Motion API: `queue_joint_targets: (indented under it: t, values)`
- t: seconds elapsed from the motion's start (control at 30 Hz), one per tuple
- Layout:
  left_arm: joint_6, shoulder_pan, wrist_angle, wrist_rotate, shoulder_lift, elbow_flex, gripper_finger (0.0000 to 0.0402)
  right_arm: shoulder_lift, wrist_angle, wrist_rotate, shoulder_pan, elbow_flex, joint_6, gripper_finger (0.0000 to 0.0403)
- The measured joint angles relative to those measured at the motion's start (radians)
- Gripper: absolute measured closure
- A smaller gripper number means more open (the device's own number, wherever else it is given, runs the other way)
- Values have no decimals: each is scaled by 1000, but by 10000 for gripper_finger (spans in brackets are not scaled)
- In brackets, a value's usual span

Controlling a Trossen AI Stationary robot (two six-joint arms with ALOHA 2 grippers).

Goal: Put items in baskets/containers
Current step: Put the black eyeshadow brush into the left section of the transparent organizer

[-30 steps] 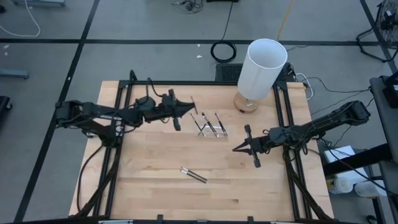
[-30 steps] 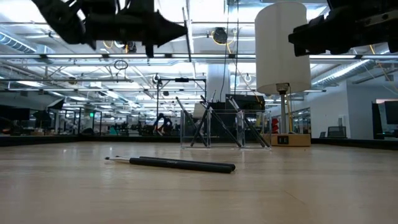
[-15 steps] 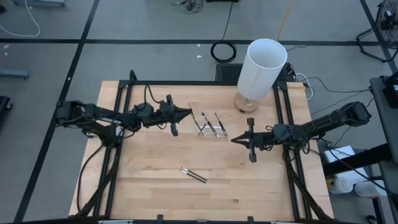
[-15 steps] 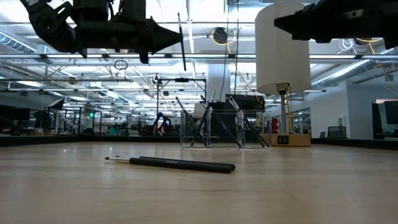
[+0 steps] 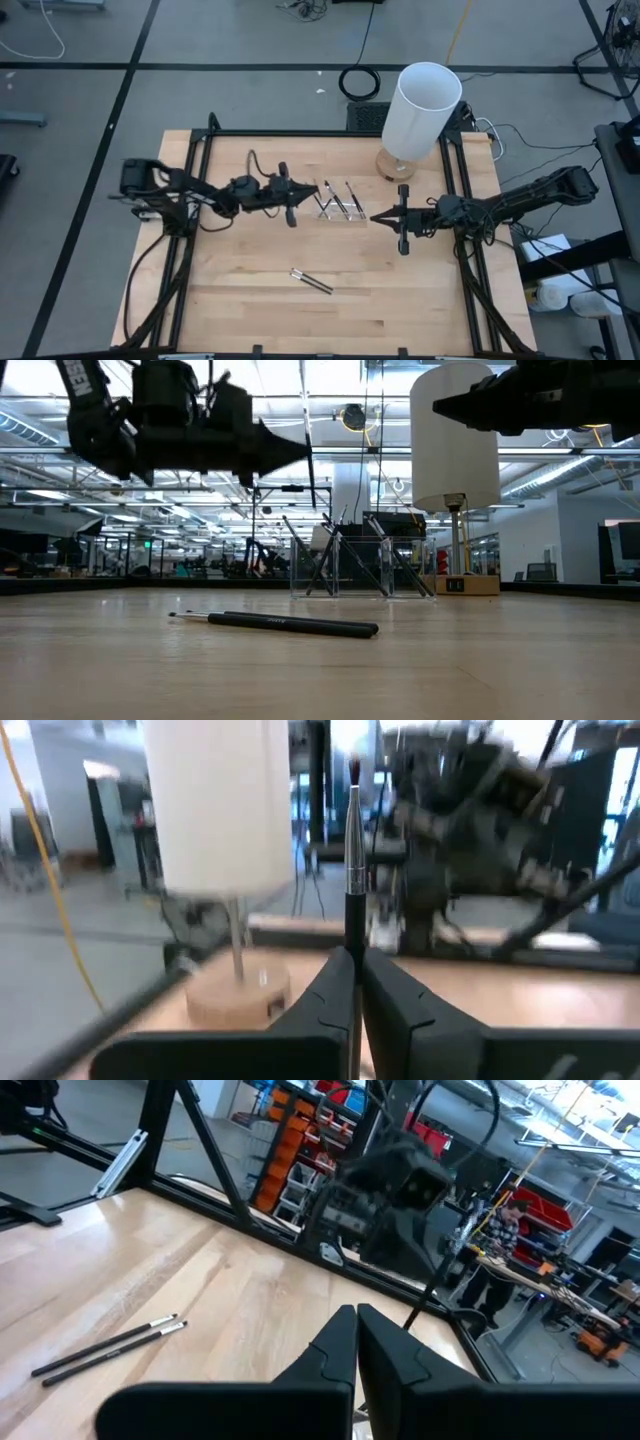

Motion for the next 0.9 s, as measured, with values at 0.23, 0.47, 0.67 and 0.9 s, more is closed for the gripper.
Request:
queue_joint_targets:
  t: [0.23, 0.47, 0.67, 0.9]
  values:
    - [-40, -11, 233, -13, 156, 0, 392, 0, 8, -2, 0, 0, -4, 403]
    - [-43, -11, 245, -52, 229, 0, 396, 0, 6, -3, 1, 0, 1, 403]
    - [-43, -11, 265, -80, 269, 0, 392, 0, -1, -3, 1, 0, 4, 403]
    - [-50, -12, 271, -122, 345, 9, 389, 0, -6, -3, 1, 0, 4, 403]
